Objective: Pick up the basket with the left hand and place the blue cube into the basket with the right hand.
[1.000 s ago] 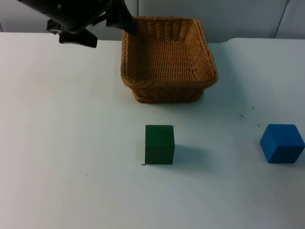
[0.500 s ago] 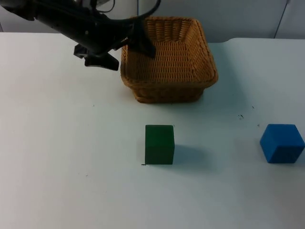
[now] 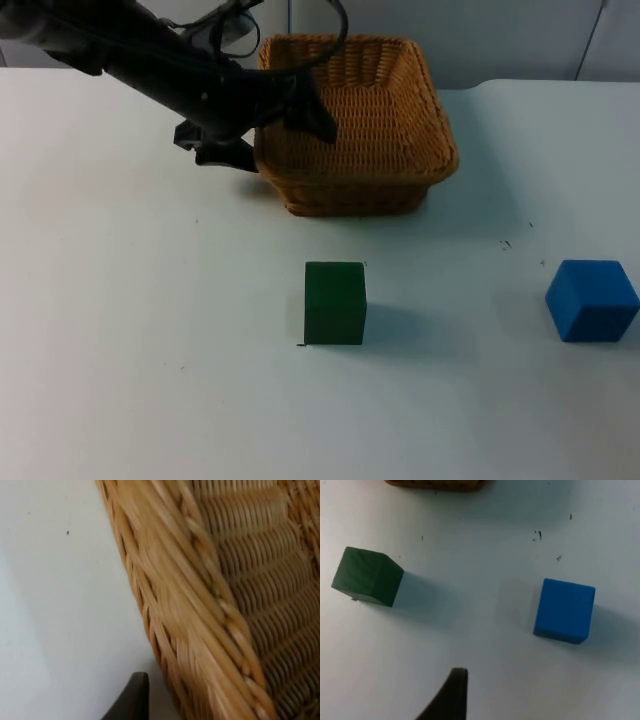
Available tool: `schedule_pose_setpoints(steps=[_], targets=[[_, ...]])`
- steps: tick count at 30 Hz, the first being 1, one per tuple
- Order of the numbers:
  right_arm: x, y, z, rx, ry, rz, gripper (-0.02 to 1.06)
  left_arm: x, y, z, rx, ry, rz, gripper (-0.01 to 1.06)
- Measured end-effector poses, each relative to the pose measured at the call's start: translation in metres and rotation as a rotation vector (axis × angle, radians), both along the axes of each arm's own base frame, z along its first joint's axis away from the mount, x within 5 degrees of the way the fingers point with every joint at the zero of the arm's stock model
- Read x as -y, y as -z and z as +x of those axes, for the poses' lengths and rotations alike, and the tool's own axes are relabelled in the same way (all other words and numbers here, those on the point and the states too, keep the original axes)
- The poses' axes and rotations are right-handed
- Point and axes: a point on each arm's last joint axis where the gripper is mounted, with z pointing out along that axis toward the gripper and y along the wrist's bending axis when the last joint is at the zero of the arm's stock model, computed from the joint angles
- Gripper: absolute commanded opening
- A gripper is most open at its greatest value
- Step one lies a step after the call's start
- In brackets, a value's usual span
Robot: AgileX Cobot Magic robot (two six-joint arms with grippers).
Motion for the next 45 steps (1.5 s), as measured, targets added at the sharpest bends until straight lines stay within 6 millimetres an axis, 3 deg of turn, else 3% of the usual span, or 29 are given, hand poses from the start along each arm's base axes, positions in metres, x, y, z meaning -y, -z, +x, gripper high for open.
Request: schedule_pose_setpoints(steps=[3,6,7,11,23,27,28,31,32,33,36,42,45], targets=[[0.0,0.0,0.0,0.001,0.0,0.0,1.04,0.0,0.0,0.001,0.005,-0.004,0.003,0.8],[0.0,0.0,0.0,0.001,0.0,0.0,1.04,0.0,-0.001,0.001,-0.004,-0.019,-0.002,0.47],[0.0,0.0,0.0,0.002,0.001,0.0,1.04,-0.001,-0.001,0.002,-0.008,-0.029,-0.004,0.47],[0.0,0.0,0.0,0.002,0.001,0.0,1.04,-0.002,0.0,0.003,-0.007,-0.056,-0.001,0.01],[0.0,0.0,0.0,0.002,0.001,0.0,1.04,-0.001,-0.011,0.011,-0.021,-0.202,-0.107,0.0],[0.0,0.0,0.0,0.0,0.001,0.001,1.04,-0.002,-0.048,0.012,0.026,-0.244,-0.14,0.0],[0.0,0.0,0.0,0.0,0.001,0.001,1.04,-0.002,-0.048,0.012,0.026,-0.244,-0.14,0.0],[0.0,0.0,0.0,0.0,0.001,0.001,1.04,-0.007,-0.088,0.007,0.073,-0.232,-0.109,0.0],[0.0,0.0,0.0,0.0,0.001,0.001,1.04,-0.007,-0.088,0.007,0.073,-0.232,-0.109,0.0],[0.0,0.0,0.0,0.0,0.001,0.001,1.04,-0.01,-0.109,0.001,0.083,-0.227,-0.073,0.0],[0.0,0.0,0.0,-0.001,0.0,0.001,1.04,-0.017,-0.136,-0.011,0.074,-0.236,0.007,0.0],[0.0,0.0,0.0,-0.002,0.002,0.002,1.04,-0.03,-0.144,-0.035,0.053,-0.265,0.077,0.0],[0.0,0.0,0.0,-0.002,0.003,0.004,1.04,-0.045,-0.136,-0.064,0.026,-0.32,0.105,0.0]])
